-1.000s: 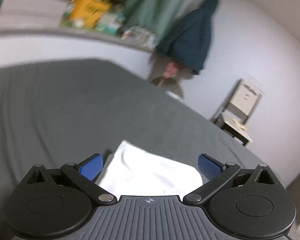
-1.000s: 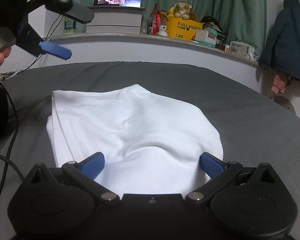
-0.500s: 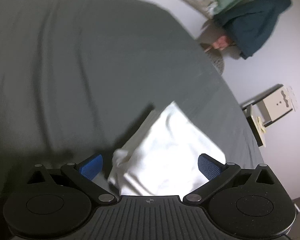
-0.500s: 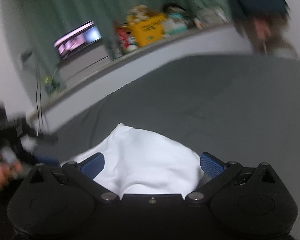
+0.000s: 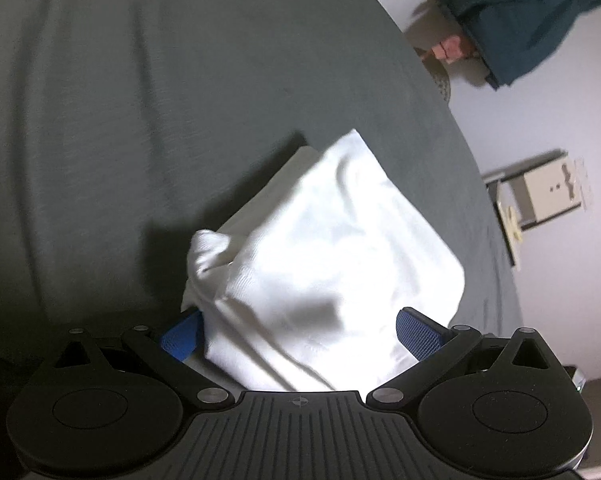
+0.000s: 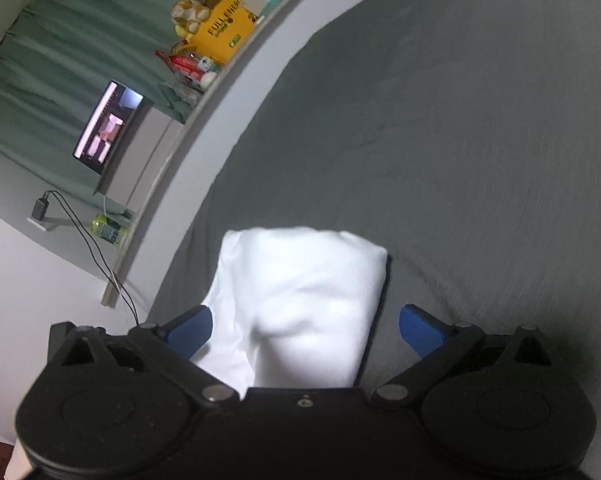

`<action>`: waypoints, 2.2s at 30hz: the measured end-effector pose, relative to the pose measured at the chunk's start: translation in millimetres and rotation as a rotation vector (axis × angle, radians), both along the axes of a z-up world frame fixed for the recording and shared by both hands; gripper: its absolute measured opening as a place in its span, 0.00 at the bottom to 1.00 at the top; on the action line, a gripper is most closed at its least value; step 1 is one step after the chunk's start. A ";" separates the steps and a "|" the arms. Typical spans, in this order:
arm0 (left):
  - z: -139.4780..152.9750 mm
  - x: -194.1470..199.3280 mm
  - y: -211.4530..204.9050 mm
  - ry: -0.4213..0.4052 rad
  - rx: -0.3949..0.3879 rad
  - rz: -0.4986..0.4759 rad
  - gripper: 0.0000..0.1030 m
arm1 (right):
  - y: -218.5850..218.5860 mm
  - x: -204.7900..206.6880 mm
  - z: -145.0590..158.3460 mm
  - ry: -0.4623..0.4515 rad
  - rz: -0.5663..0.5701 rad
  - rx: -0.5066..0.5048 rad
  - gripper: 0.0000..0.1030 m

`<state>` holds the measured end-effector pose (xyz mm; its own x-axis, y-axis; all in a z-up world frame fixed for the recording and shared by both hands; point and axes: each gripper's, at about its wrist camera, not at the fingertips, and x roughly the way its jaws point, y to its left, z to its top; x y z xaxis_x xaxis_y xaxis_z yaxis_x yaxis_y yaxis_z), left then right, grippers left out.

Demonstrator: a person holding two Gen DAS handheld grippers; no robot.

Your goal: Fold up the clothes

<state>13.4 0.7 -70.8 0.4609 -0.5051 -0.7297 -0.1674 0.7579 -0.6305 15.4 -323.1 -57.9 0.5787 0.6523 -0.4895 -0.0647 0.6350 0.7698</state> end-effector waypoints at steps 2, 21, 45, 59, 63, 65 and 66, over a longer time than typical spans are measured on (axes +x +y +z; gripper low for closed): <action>0.0 2.6 -3.3 -0.008 0.011 -0.018 1.00 | 5.3 0.0 -1.9 0.003 0.018 -0.011 0.98; 6.8 0.0 -10.3 -0.104 0.091 -0.074 0.91 | 21.1 5.1 -2.3 0.005 0.002 -0.029 0.81; 9.6 -6.2 1.4 -0.095 0.143 -0.066 0.53 | 21.7 16.1 -7.4 0.036 0.004 -0.007 0.79; 34.0 -29.2 -28.8 -0.271 0.307 -0.139 0.28 | 8.7 1.8 7.9 -0.031 -0.094 0.034 0.34; 40.4 -24.6 -51.6 -0.332 0.287 -0.180 0.28 | -9.1 -2.4 28.7 -0.095 -0.147 -0.025 0.34; 46.4 -17.0 -73.8 -0.383 0.286 -0.212 0.28 | -28.9 -6.9 40.6 -0.123 -0.194 -0.052 0.34; 49.6 -11.8 -88.8 -0.411 0.282 -0.228 0.28 | -40.9 -10.1 47.1 -0.138 -0.220 -0.070 0.34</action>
<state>1.6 -88.1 -21.2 0.6380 -0.4365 -0.6343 0.2384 0.8953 -0.3763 5.4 -364.0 -10.8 0.7674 0.4705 -0.4356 -0.0202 0.6968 0.7170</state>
